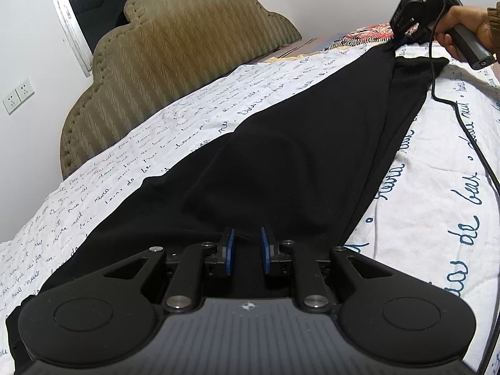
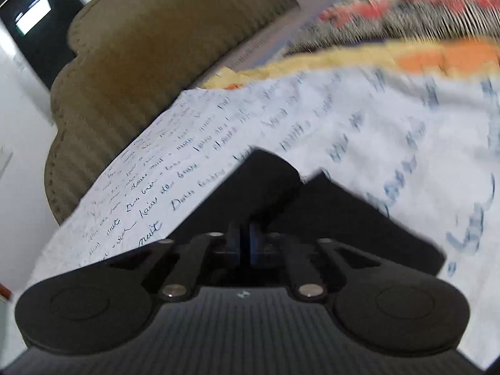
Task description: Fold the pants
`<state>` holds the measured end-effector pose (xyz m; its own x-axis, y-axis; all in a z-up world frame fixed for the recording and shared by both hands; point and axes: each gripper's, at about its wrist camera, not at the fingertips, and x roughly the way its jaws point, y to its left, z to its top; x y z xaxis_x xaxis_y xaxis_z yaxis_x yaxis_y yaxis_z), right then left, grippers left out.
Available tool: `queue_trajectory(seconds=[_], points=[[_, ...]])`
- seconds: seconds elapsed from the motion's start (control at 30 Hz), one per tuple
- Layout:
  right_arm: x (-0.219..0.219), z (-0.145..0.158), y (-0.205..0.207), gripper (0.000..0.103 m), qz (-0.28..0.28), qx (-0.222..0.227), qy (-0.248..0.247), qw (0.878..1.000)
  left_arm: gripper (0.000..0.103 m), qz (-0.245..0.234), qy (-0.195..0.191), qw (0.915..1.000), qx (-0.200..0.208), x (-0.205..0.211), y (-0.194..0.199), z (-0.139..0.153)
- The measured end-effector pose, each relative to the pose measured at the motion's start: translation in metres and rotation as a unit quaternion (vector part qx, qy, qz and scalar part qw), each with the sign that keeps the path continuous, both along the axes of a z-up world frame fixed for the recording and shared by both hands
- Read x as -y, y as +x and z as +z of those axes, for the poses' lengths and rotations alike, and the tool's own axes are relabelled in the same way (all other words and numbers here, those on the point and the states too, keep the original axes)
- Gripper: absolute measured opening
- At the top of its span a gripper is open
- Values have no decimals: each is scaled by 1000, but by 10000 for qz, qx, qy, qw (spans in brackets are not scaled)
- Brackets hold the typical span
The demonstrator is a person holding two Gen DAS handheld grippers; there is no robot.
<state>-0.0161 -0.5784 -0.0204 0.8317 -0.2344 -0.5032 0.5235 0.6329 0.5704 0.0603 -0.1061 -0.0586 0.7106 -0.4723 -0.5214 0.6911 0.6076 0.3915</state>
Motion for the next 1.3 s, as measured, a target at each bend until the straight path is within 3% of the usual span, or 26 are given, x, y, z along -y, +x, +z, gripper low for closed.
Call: queue_trajectory(seconds=[0.13, 0.37, 0.43, 0.5, 0.53, 0.63, 0.67, 0.77, 0.9, 0.97, 1.07, 1.3], points=[[-15, 32, 18, 7, 244, -298, -1210, 9919, 17, -1, 15, 10000, 19, 0, 0, 0], [-19, 84, 23, 2, -21, -536, -2519, 9663, 17, -4, -1, 10000, -2, -1, 3, 0], [-9, 85, 17, 3, 81, -545, -2301, 9716, 17, -6, -4, 10000, -3, -1, 3, 0], [3, 78, 7, 15, -9, -525, -1981, 9788, 17, -6, -7, 10000, -4, -1, 3, 0], [9, 72, 1, 15, -62, -480, -1781, 9828, 17, -6, -6, 10000, -3, -1, 3, 0], [26, 42, -19, 18, -42, -214, -828, 9963, 17, -7, -2, 10000, 0, -1, 3, 0], [30, 30, -22, 24, 23, -129, -473, 9988, 17, -7, -4, 10000, -2, -1, 2, 0], [38, 0, -20, 37, 197, 134, 441, 9987, 17, -5, 2, 10000, 8, -1, 2, 0], [37, -17, -3, 42, -98, -55, 724, 9973, 17, -4, 47, 10000, 65, 1, 0, -1], [38, -22, 0, 40, -293, 6, 867, 9958, 17, -3, 60, 9999, 80, 2, -1, -2], [38, -23, 4, 7, -365, 21, 812, 9960, 17, -4, 31, 10000, 47, 1, -1, -1], [23, 21, -34, 6, -507, 851, 418, 9942, 17, -5, -60, 10000, -57, -2, 3, 1]])
